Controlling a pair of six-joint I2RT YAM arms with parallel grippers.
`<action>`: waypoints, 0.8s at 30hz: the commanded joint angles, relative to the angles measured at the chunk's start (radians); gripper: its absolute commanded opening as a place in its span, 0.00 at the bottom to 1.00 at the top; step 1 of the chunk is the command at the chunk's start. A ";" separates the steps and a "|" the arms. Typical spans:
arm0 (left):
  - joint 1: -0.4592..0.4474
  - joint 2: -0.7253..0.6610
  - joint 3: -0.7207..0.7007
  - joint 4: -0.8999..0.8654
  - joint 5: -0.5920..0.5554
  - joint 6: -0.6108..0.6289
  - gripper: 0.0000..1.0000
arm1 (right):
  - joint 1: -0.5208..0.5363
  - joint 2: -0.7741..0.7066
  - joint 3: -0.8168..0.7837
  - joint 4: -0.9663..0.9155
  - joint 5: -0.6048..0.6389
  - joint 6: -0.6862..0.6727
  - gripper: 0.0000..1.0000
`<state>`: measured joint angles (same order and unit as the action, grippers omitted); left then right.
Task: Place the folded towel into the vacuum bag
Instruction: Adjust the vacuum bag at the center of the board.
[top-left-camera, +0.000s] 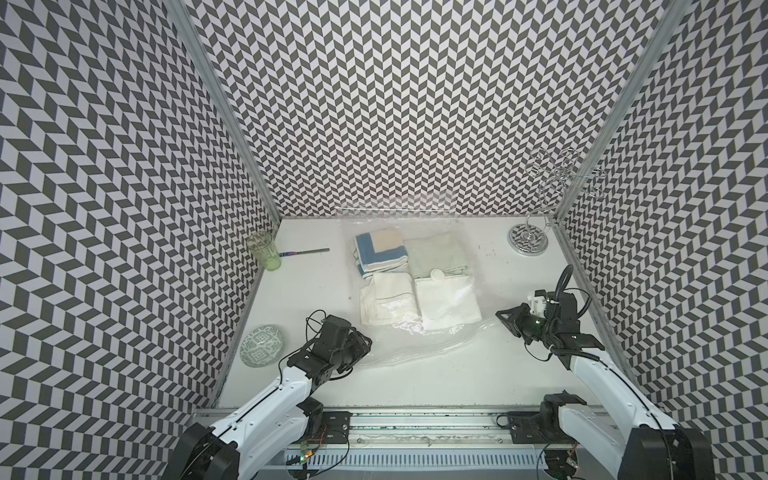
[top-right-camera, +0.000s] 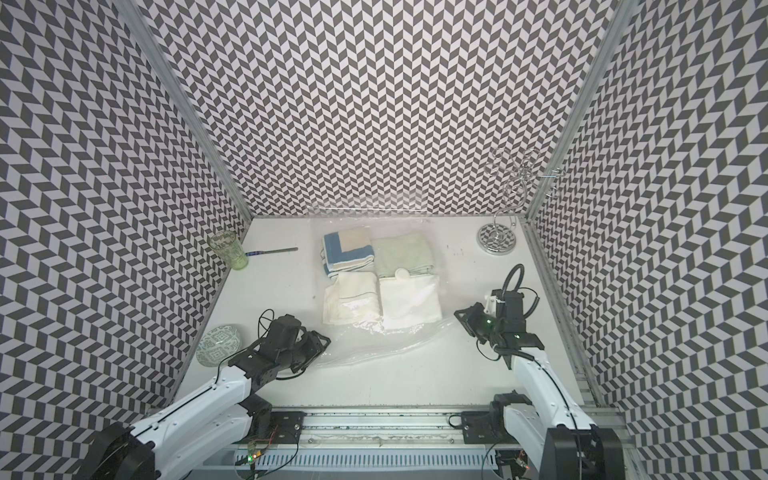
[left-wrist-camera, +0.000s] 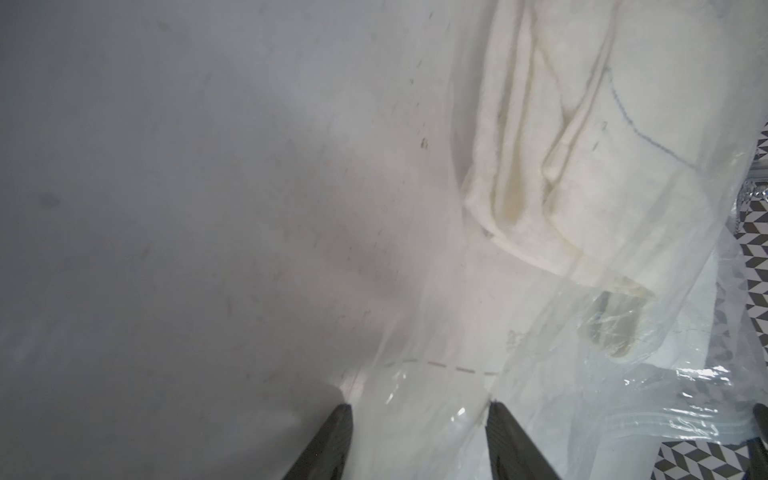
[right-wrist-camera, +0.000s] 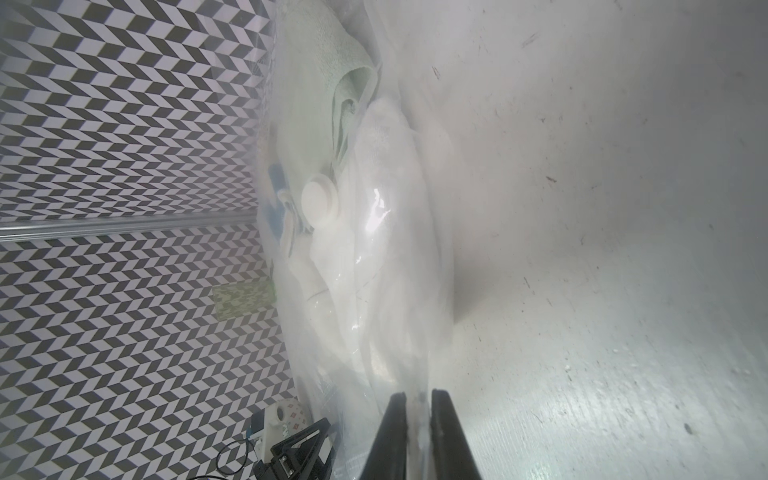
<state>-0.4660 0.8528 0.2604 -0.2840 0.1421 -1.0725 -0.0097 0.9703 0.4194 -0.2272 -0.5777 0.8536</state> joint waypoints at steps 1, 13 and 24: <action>0.006 -0.058 -0.005 0.007 0.014 -0.006 0.35 | -0.006 0.008 0.028 0.082 -0.040 -0.012 0.06; 0.206 -0.054 0.389 -0.167 0.192 0.146 0.00 | -0.028 -0.056 0.326 0.124 -0.103 0.087 0.00; 0.380 0.239 0.952 -0.258 0.380 0.310 0.00 | -0.096 0.236 0.834 0.131 -0.268 0.188 0.00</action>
<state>-0.0998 1.0767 1.1580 -0.5053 0.4782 -0.8177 -0.0929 1.1854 1.2251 -0.1802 -0.7780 0.9817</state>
